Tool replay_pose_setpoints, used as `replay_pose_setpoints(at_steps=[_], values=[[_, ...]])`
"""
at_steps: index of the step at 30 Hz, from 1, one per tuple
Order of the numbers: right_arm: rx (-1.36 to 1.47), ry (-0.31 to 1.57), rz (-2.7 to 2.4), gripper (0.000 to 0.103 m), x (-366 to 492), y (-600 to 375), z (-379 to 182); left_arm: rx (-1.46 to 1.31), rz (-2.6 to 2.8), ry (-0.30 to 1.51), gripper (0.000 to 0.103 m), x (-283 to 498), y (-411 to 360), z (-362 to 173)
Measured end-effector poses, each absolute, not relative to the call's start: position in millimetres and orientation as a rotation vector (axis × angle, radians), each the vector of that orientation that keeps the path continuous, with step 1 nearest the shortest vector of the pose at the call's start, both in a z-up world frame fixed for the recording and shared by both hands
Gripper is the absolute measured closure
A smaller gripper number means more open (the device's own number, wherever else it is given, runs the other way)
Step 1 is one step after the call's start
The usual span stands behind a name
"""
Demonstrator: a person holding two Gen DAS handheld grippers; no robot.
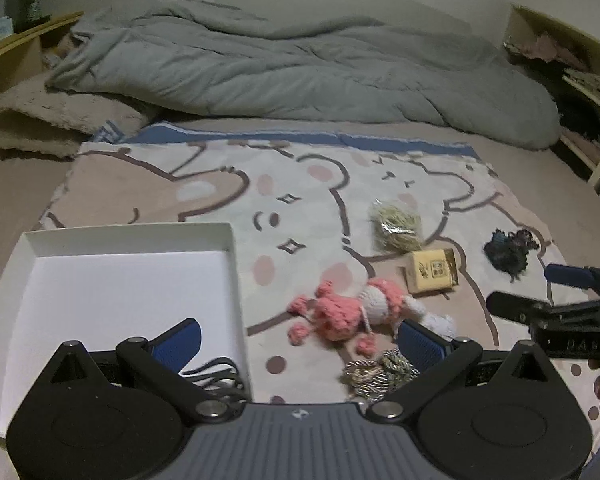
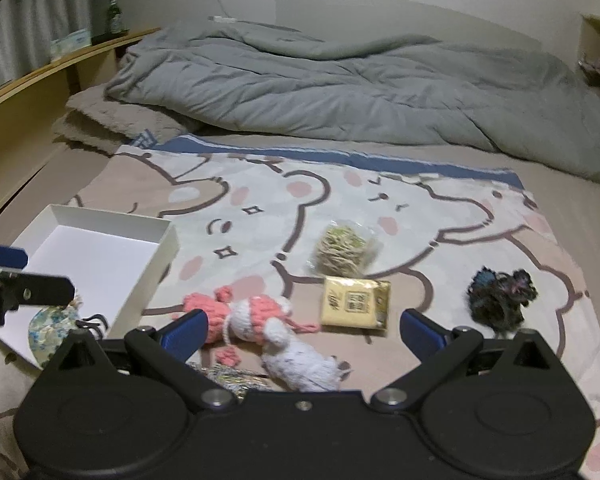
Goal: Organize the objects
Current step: 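Grasp the braided pearl cord with the left tool while the right tool grasps the white crocheted bundle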
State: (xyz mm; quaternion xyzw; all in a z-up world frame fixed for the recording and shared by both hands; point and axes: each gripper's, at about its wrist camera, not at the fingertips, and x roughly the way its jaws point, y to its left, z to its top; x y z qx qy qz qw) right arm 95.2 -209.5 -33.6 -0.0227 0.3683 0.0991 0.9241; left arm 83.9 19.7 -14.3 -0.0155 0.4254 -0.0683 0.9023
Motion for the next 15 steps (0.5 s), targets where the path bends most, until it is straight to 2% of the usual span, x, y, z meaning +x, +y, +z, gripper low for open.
replay_pose_setpoints(at_steps=[13,15], values=[[0.007,0.808,0.146,0.0,119,-241,-65,-0.002,-0.208,0.989,0.0,97,-35,-56],[0.003,0.829,0.155,0.004,125,-242,-71,-0.005,-0.212,1.011,0.0,97,-43,-65]])
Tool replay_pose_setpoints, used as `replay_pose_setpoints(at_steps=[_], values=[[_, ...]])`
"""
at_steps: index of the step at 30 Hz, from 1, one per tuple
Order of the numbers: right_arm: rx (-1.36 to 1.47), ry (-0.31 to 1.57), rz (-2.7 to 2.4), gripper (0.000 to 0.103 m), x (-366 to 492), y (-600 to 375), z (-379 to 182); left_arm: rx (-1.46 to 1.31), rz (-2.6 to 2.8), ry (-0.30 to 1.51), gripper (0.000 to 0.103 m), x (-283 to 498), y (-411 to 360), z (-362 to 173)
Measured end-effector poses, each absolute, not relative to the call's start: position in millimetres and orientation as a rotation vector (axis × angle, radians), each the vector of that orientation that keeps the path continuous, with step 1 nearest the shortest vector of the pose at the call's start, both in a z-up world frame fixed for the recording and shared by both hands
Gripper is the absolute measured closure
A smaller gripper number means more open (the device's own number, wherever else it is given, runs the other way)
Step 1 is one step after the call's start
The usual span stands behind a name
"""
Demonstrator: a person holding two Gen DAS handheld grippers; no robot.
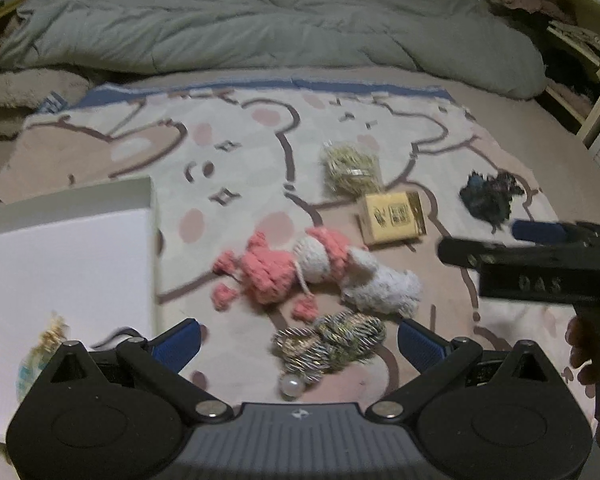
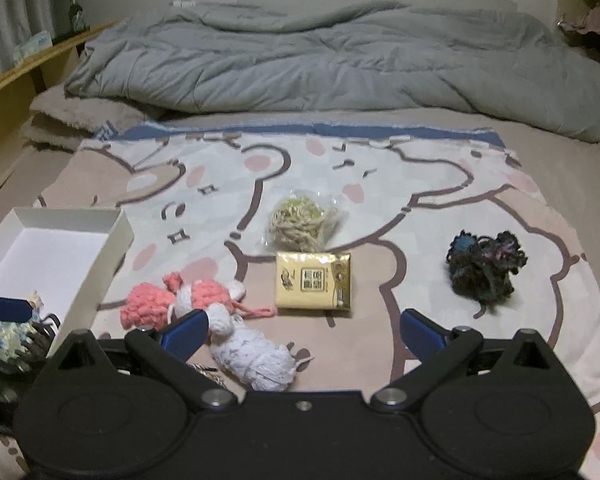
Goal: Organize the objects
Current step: 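Grasp the braided pearl cord with the left tool while the right tool grasps the white crocheted bundle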
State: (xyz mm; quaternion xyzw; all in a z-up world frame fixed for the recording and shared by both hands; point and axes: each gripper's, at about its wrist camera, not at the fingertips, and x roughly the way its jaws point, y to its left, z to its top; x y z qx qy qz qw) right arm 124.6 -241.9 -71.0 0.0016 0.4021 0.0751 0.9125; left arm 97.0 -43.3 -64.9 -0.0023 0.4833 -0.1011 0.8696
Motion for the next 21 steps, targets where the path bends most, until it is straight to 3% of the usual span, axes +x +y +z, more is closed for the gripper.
replay_pose_setpoints(at_steps=[1,7,21], values=[[0.01,0.833,0.165,0.011,126,-242,-73,-0.006,-0.213,1.017,0.0,98,-47,-69],[0.052,0.92,0.23,0.03,141,-240,-89,-0.01,-0.23,1.056,0.0,96,-63,-93],[-0.088,1.066,0.378,0.037,171,-199,-128,-0.102,-0.164,1.12,0.0,109,-75,-131]])
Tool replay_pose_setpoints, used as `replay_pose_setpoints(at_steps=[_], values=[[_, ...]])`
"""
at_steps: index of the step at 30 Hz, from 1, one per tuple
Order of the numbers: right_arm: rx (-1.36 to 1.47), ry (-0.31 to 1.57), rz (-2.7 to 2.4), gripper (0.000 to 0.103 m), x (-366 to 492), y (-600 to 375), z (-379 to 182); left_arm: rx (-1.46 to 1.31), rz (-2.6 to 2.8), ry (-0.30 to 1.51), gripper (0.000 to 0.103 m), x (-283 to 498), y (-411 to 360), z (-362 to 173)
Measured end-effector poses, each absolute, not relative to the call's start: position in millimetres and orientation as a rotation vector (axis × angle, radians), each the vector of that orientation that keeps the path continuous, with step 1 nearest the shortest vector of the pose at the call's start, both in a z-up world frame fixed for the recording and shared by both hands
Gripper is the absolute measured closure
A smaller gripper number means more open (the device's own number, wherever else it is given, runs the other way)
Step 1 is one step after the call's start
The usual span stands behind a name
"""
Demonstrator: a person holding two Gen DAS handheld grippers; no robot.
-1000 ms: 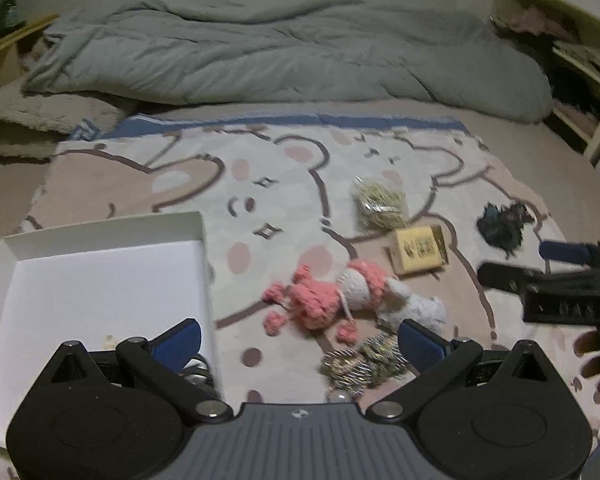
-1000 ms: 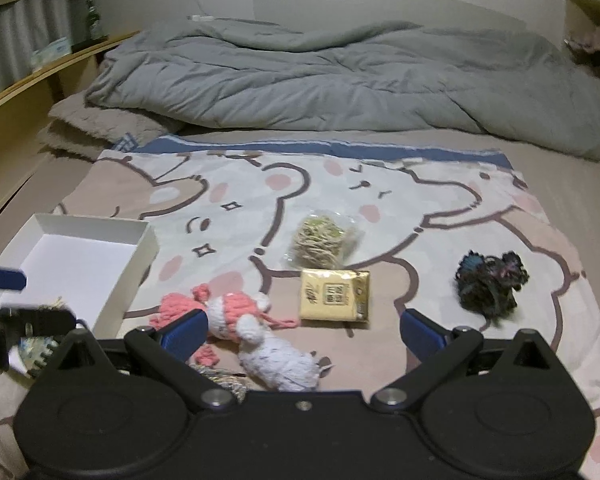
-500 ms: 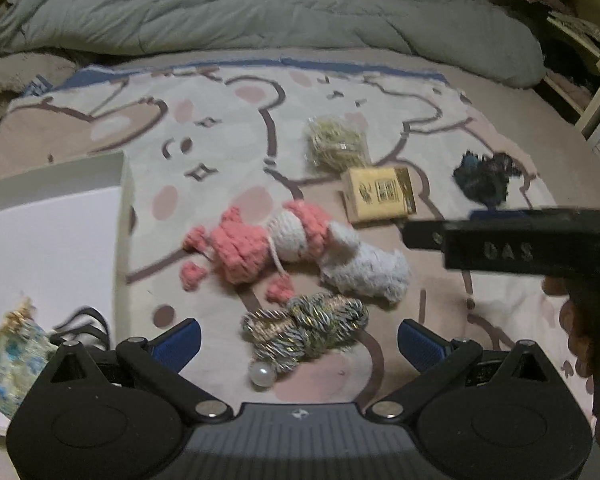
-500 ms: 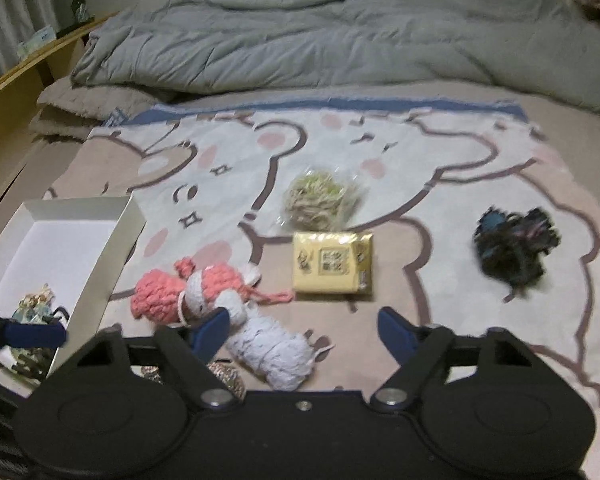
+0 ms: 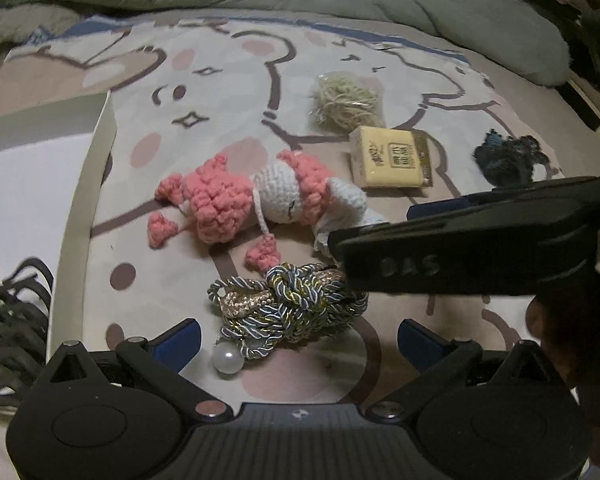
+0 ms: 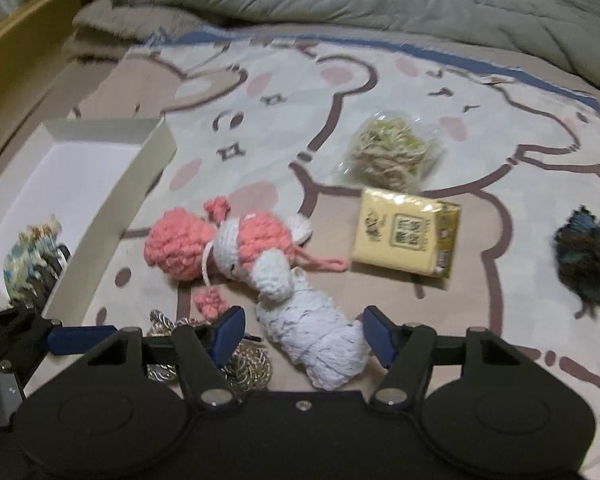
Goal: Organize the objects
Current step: 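Grasp the braided pearl cord with the left tool while the right tool grasps the white crocheted bundle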
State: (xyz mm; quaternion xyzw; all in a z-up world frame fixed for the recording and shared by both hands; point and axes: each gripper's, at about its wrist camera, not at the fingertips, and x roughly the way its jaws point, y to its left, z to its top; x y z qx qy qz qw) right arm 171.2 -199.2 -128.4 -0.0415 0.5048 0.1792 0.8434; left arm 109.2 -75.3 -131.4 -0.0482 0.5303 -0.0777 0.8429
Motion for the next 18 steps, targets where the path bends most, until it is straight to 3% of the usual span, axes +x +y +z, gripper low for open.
replay_pose_setpoints(at_steps=[8,13,18], values=[[-0.119,1.128,0.353,0.045,188,-192,-146,-0.106,-0.118,1.147,0.0,120,-85,-145],[-0.115,1.136,0.378,0.058,189,-193,-142,-0.116,-0.101,1.161,0.0,126,-88,-150],[-0.077,1.139,0.378,0.065,189,-202,-134,-0.139,-0.085,1.156,0.002,132,-89,-151]])
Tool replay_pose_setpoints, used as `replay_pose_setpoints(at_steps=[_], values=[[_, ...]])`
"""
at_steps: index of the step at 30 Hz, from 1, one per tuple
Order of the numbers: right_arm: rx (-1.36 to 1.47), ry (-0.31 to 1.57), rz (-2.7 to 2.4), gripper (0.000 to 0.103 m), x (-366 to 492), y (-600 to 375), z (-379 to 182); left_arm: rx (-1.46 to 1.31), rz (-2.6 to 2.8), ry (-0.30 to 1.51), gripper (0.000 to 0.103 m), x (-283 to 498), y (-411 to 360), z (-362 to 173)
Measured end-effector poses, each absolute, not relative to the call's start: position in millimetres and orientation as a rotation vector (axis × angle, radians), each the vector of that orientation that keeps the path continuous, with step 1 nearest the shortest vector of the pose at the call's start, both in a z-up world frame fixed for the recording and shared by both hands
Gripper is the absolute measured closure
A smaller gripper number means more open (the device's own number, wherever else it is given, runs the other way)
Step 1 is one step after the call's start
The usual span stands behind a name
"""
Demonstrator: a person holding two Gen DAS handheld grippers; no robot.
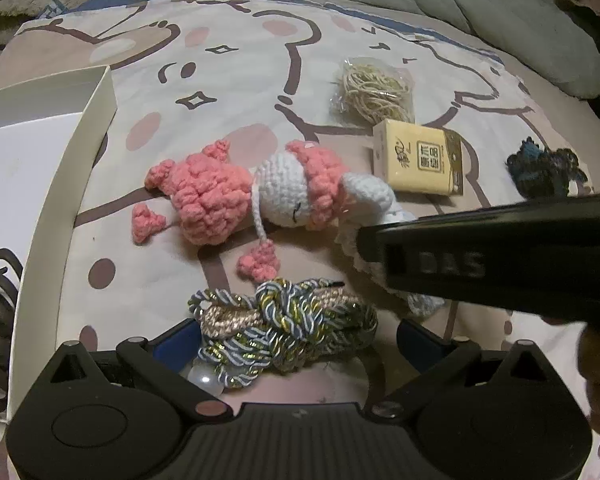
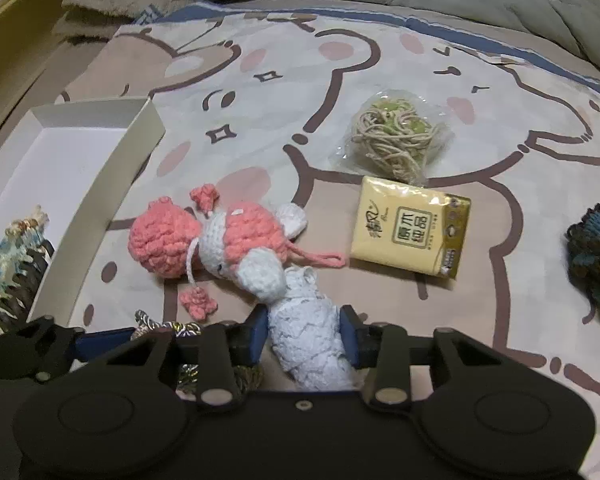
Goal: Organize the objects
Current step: 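Grasp the braided pearl cord with the left tool while the right tool grasps the white crocheted bundle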
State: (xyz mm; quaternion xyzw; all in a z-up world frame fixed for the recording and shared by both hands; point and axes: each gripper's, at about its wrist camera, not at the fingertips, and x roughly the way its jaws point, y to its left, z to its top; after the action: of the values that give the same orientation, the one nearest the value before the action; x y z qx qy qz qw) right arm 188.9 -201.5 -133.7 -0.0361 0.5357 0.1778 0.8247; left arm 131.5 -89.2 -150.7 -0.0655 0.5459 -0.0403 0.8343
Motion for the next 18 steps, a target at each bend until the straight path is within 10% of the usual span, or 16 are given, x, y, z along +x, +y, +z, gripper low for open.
replay_pose_setpoints(at_steps=[18], values=[[0.01,1.066,0.323,0.066,182,-226,-108,-0.096,-0.122,1.103,0.031,135,-85,-131]])
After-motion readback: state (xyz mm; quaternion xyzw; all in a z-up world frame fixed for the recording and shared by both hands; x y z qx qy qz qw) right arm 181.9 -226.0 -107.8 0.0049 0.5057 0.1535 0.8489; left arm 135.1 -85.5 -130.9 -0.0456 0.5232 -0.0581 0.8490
